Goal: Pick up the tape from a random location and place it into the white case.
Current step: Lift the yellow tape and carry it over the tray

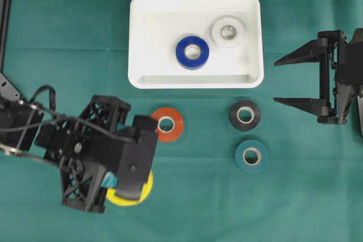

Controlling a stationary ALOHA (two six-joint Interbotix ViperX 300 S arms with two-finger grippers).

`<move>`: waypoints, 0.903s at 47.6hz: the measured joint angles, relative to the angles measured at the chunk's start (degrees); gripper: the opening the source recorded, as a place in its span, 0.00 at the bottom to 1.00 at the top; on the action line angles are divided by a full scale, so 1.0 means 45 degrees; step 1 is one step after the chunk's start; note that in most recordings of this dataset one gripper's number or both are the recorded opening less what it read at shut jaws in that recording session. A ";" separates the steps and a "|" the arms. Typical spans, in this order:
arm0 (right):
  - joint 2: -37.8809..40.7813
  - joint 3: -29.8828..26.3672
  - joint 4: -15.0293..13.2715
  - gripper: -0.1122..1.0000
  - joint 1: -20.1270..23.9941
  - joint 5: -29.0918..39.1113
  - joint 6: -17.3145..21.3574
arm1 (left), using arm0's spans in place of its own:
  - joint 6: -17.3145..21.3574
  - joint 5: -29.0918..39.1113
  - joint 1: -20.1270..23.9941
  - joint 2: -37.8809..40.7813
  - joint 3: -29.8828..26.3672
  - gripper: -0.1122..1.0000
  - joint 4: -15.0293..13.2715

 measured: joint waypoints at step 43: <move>0.0000 0.0000 -0.0020 0.88 0.0000 0.0312 0.0000 | 0.0137 -0.0664 0.5918 0.0020 0.0000 0.31 0.0020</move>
